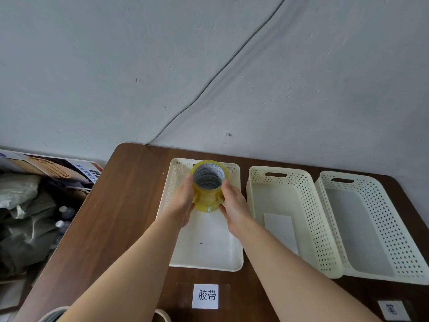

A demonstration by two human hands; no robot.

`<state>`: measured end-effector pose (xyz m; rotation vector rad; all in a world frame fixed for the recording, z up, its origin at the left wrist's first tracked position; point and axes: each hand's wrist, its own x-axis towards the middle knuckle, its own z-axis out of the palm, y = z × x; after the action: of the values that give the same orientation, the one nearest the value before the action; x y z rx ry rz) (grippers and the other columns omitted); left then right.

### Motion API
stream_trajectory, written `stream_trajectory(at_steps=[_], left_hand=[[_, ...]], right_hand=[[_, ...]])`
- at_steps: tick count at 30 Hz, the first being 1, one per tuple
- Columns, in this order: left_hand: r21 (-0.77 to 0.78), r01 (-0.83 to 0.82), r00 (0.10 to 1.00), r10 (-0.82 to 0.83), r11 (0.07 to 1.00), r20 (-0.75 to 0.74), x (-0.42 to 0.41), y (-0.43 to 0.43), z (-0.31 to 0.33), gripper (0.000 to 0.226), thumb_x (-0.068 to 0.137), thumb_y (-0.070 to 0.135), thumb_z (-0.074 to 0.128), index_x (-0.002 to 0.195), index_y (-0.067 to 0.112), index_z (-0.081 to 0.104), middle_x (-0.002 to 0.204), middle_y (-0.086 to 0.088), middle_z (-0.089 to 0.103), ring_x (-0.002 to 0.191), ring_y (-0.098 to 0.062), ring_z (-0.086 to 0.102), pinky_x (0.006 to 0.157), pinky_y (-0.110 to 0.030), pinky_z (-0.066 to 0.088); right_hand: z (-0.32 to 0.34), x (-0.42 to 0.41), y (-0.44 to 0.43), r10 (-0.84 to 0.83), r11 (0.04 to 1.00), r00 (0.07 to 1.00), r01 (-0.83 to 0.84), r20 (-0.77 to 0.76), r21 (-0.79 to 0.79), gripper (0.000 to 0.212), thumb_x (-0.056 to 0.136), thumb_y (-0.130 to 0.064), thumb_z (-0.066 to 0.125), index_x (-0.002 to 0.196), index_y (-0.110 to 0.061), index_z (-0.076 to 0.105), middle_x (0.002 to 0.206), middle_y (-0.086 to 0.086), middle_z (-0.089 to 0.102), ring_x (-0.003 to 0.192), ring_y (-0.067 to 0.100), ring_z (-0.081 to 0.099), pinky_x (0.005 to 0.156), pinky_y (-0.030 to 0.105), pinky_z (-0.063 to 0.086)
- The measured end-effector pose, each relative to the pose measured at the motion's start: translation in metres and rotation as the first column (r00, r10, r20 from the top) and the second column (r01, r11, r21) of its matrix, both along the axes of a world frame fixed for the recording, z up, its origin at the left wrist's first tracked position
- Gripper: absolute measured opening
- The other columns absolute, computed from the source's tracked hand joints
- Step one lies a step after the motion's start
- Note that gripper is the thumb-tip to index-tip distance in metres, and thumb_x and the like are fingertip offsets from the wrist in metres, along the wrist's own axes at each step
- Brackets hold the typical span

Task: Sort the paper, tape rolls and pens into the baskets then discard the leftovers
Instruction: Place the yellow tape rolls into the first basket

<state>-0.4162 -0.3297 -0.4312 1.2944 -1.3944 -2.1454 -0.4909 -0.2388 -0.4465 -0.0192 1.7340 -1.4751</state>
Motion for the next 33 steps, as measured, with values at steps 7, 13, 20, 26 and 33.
stream_trajectory(at_steps=[7,13,20,26,33], left_hand=[[-0.147,-0.076,0.994,0.087,0.986,0.071,0.002,0.009,0.005,0.048,0.101,0.044,0.024,0.141,0.025,0.040,0.141,0.004,0.045,0.133,-0.018,0.038,0.109,-0.038,0.031],[-0.187,-0.117,0.986,0.137,0.975,0.095,0.010,0.026,0.021,0.051,0.100,0.044,0.025,0.147,0.025,0.031,0.154,0.002,0.033,0.141,-0.020,0.029,0.110,-0.038,0.024],[-0.217,-0.191,0.967,0.221,0.957,0.124,0.023,0.062,0.060,0.058,0.099,0.046,0.032,0.149,0.020,0.025,0.155,-0.005,0.031,0.141,-0.027,0.030,0.110,-0.043,0.028],[-0.234,-0.206,0.964,0.237,0.950,0.117,0.046,0.110,0.095,0.049,0.098,0.043,0.036,0.137,0.014,0.044,0.137,-0.012,0.051,0.126,-0.030,0.047,0.103,-0.047,0.040],[-0.244,-0.201,0.967,0.232,0.949,0.105,0.076,0.194,0.112,0.040,0.098,0.038,0.038,0.124,0.011,0.052,0.092,0.001,0.055,0.098,-0.022,0.051,0.101,-0.045,0.044]], right_hand=[[0.013,0.005,0.001,-0.002,0.991,0.999,0.008,-0.044,0.134,0.058,0.094,-0.060,0.035,0.132,-0.018,0.048,0.125,0.001,0.054,0.114,0.019,0.050,0.101,0.038,0.041],[0.029,0.013,0.020,-0.035,0.989,0.996,0.046,-0.083,0.137,0.060,0.096,-0.057,0.032,0.135,-0.012,0.045,0.125,0.005,0.053,0.117,0.024,0.050,0.106,0.043,0.040],[0.064,0.032,0.052,0.007,0.995,0.985,0.010,-0.170,0.095,0.058,0.096,-0.056,0.032,0.129,-0.011,0.050,0.124,0.009,0.056,0.117,0.026,0.054,0.104,0.046,0.043],[0.095,0.046,0.098,0.010,0.999,0.971,-0.001,-0.237,0.041,0.064,0.096,-0.057,0.032,0.112,0.000,0.056,0.087,0.007,0.054,0.081,0.021,0.052,0.097,0.052,0.047],[0.115,0.068,0.181,0.039,0.999,0.978,-0.044,-0.204,-0.021,0.048,0.097,-0.054,0.035,0.107,-0.015,0.061,0.101,0.006,0.065,0.097,0.020,0.062,0.087,0.035,0.051]])
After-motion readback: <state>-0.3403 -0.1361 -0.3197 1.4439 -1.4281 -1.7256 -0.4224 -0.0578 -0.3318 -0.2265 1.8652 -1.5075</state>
